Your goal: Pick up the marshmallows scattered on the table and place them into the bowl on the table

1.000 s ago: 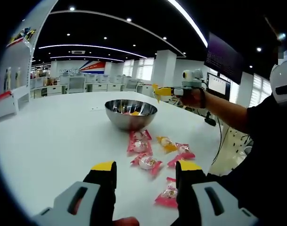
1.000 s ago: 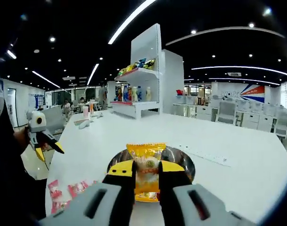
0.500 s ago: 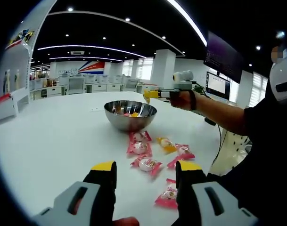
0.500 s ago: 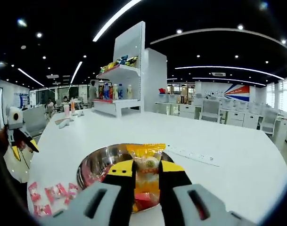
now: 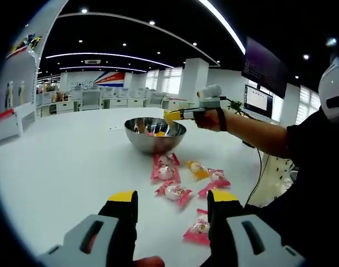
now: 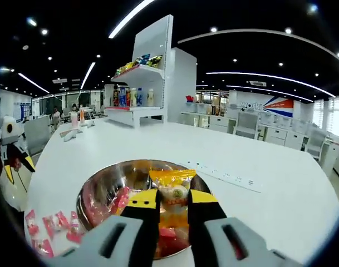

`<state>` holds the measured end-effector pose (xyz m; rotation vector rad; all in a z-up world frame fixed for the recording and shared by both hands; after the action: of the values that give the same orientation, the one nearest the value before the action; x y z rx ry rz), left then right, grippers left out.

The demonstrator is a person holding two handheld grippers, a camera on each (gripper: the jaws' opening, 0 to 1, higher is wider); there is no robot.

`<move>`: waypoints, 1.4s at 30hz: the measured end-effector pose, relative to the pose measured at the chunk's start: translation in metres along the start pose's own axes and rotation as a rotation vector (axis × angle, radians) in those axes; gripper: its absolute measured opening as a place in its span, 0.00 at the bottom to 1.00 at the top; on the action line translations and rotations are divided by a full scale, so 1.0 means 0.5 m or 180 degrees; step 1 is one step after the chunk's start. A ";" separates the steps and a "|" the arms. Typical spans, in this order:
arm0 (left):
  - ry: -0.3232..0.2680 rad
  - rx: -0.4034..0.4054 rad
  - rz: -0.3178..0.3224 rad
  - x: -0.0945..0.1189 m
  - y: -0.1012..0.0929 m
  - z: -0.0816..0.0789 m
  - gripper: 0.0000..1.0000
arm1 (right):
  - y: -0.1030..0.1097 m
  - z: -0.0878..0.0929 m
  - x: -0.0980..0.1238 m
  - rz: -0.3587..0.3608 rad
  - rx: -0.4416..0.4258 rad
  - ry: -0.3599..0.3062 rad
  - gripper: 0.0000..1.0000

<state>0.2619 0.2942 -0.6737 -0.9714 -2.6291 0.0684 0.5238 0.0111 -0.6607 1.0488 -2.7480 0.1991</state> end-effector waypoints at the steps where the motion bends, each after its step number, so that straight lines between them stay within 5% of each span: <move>1: -0.0003 0.0002 0.0003 0.000 0.000 0.000 0.51 | 0.002 0.001 -0.001 -0.0005 -0.0010 0.0001 0.20; 22: -0.0052 0.0037 0.0042 0.003 0.005 0.007 0.51 | 0.034 -0.029 0.025 -0.0121 0.0017 -0.0095 0.32; 42: -0.0051 0.0022 0.0067 0.001 0.003 0.005 0.51 | 0.077 -0.064 0.143 -0.0172 0.0135 -0.0479 0.30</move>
<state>0.2616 0.2956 -0.6762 -1.0004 -2.6317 0.0907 0.4498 -0.0003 -0.6156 1.1936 -2.8551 0.1781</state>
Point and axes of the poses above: the point that each gripper's makers call its tool centre point, and the gripper's own axes: x roughly backward along the fingers, y roughly to its left, z roughly out of its underside, the point moved 8 cm from there along x, roughly backward along the fingers, and after that the axes turned 2 degrees about -y, right-handed, at the moved point
